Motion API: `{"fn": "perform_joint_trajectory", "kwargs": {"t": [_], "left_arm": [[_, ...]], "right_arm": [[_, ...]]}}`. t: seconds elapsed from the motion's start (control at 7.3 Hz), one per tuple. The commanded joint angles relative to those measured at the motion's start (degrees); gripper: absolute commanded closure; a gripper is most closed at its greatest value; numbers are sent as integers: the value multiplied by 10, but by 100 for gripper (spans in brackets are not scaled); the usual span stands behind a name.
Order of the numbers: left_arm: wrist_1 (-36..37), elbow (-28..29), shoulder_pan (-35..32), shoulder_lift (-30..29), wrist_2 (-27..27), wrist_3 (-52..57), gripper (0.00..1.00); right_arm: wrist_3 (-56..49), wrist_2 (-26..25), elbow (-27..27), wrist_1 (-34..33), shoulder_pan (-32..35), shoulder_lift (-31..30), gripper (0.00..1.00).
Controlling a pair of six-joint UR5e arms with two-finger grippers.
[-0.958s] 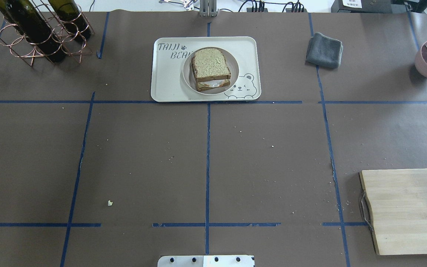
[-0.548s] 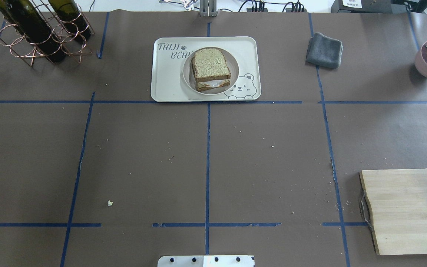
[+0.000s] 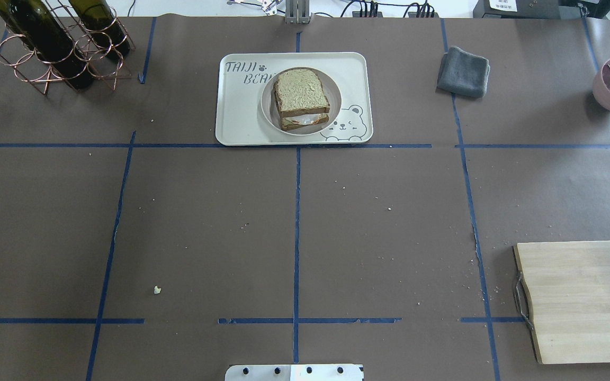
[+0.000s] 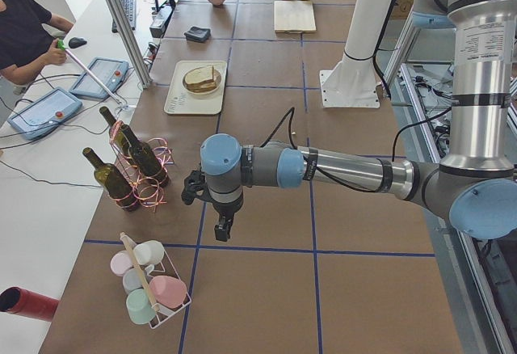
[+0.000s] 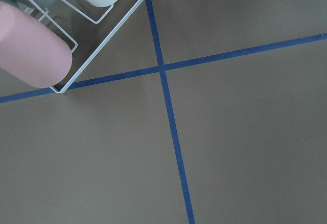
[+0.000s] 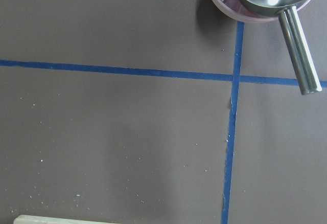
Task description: Make sandwich and place on tray
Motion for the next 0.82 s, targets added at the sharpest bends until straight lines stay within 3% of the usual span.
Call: {"fn": "perform_joint_trajectory", "kwargs": {"t": [0.0,0.55,0.68], "left_arm": [[-1,5,1,7,2,1,0],[3,1,2,7,-5,-19,0],[2,-13,0,7,-5,-89,0]], "right_arm": [[3,2,-1,-3,-1,9,0],[23,2,-1,-3,-1,4,0],[50,1,-1,0,-1,1,0]]}}
